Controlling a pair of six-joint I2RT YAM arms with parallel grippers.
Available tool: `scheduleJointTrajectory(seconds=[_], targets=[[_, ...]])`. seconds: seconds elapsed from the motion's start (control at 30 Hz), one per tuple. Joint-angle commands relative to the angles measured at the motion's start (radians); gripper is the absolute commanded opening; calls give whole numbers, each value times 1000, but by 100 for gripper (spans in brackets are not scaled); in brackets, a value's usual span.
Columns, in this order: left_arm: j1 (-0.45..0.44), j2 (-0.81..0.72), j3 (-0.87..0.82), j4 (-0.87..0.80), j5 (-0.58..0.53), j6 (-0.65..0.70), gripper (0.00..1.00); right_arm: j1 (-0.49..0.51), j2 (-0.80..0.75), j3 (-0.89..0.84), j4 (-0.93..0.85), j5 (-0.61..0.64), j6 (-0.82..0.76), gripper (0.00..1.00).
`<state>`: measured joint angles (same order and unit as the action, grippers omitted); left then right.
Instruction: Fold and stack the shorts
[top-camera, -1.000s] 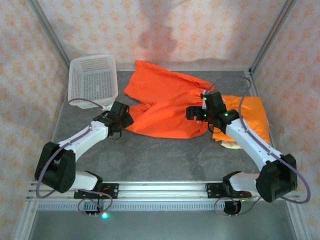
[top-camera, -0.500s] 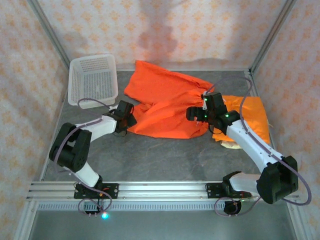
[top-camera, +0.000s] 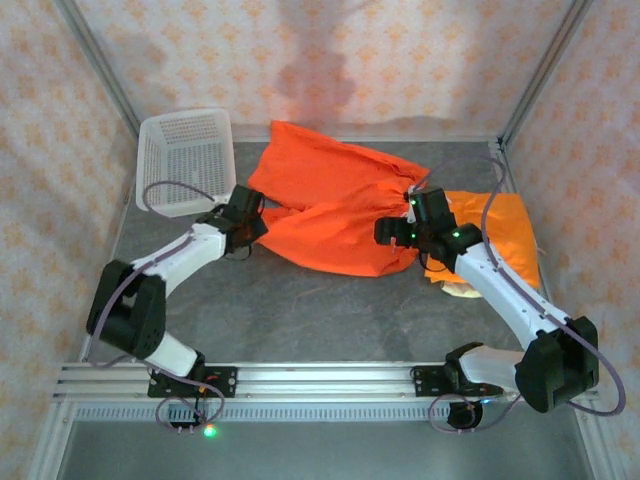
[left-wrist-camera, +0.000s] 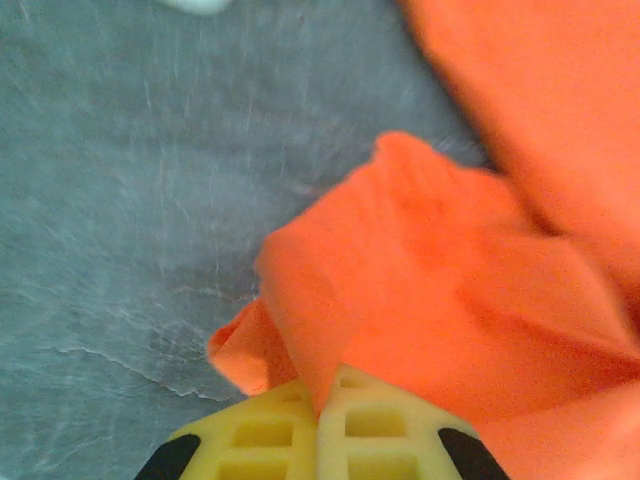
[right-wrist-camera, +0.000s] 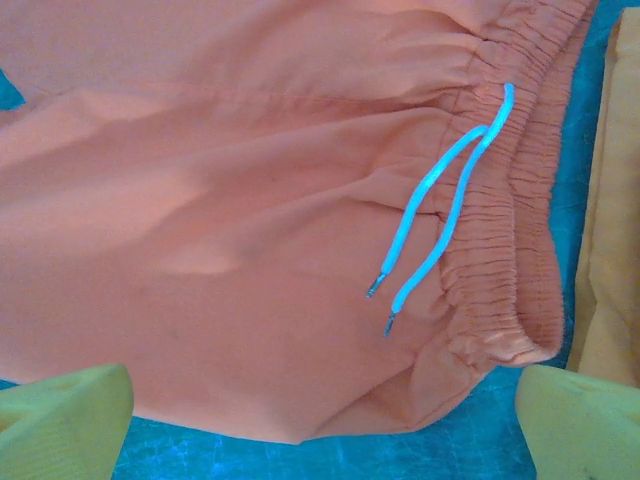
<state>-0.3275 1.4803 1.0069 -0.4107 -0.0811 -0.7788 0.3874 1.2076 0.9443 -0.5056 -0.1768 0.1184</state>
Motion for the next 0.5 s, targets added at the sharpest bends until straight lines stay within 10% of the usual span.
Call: scheduleJointTrajectory(seconds=[0.0,0.17,0.37,0.47], targets=[[-25,-122,99,-215,-121,41,0,-2,-18,-7,-20,36,2,98],[-50,-184,252,-437,-202,82,8,-2,-5,-12,-22,30,6,98],[-47,-247,252,-471,-276,112,74,-2,9,-16,-40,-8,19,98],[-41,-316,204,-398,-219,113,92,0,13,-24,-42,-63,41,98]])
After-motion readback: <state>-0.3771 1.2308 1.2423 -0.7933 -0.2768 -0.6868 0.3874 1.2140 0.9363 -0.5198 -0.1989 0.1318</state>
